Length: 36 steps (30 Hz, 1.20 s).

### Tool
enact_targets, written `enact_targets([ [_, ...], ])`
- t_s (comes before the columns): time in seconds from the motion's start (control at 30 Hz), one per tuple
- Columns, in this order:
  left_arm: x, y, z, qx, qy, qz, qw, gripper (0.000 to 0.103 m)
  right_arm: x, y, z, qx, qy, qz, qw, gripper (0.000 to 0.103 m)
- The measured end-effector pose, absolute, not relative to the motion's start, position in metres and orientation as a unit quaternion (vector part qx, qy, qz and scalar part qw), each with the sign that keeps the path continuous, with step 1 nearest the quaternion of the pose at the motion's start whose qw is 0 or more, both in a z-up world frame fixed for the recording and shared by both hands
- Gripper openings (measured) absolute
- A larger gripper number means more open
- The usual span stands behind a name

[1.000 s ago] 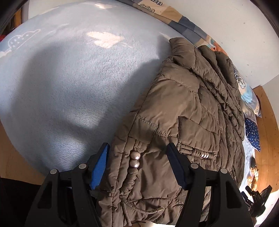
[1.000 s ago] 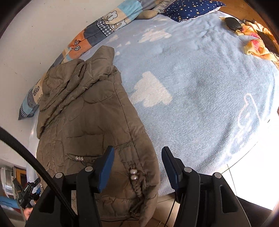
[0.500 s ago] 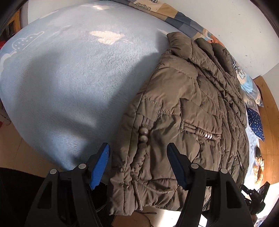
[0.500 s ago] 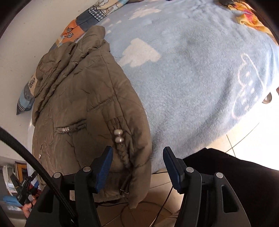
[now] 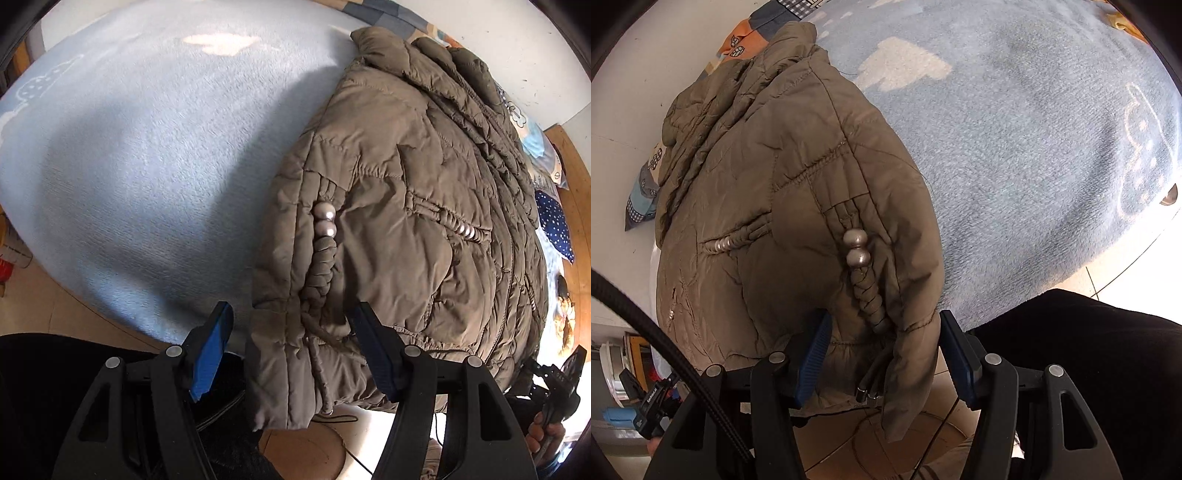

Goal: Fold large clothes
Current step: 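Move both tools to the jacket side edge with the beaded cord, then close both tools on the jacket side edge beside the beaded cord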

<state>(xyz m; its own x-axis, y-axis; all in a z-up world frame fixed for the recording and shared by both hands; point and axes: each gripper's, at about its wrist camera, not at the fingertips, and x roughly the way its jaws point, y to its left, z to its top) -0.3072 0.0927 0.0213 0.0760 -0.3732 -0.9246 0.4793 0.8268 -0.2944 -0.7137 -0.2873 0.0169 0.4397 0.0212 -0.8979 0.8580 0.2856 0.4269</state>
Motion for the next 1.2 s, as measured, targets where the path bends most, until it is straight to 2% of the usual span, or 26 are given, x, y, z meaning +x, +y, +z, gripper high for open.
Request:
enact_targets([
  [0.03, -0.306, 0.091, 0.018, 0.042, 0.617, -0.292, 0.730, 0.066, -0.712, -0.287, 0.016, 0.508, 0.433, -0.310, 0.676, 0.063],
  [0.1, -0.308, 0.086, 0.017, 0.040, 0.614, -0.297, 0.730, 0.066, -0.708, -0.285, 0.017, 0.499, 0.439, -0.310, 0.680, 0.052],
  [0.17, -0.312, 0.082, 0.018, 0.032, 0.608, -0.316, 0.728, 0.066, -0.702, -0.283, 0.020, 0.481, 0.444, -0.314, 0.687, 0.035],
  [0.23, -0.316, 0.078, 0.019, 0.043, 0.597, -0.317, 0.736, 0.064, -0.700, -0.280, 0.024, 0.467, 0.443, -0.316, 0.697, 0.030],
  [0.47, -0.321, 0.072, 0.017, 0.068, 0.585, -0.312, 0.745, 0.062, -0.700, -0.281, 0.020, 0.462, 0.449, -0.320, 0.695, 0.029],
  [0.57, -0.325, 0.069, 0.019, 0.079, 0.577, -0.312, 0.750, 0.062, -0.688, -0.273, 0.031, 0.435, 0.445, -0.319, 0.715, 0.023],
  [0.67, -0.325, 0.071, 0.018, 0.082, 0.577, -0.308, 0.752, 0.062, -0.678, -0.266, 0.037, 0.402, 0.453, -0.318, 0.729, 0.023],
  [0.83, -0.322, 0.069, 0.012, 0.068, 0.587, -0.302, 0.748, 0.063, -0.675, -0.274, 0.021, 0.430, 0.460, -0.322, 0.707, 0.023],
  [1.2, -0.310, 0.078, 0.007, 0.052, 0.601, -0.304, 0.737, 0.064, -0.669, -0.268, 0.020, 0.419, 0.465, -0.328, 0.707, 0.026],
])
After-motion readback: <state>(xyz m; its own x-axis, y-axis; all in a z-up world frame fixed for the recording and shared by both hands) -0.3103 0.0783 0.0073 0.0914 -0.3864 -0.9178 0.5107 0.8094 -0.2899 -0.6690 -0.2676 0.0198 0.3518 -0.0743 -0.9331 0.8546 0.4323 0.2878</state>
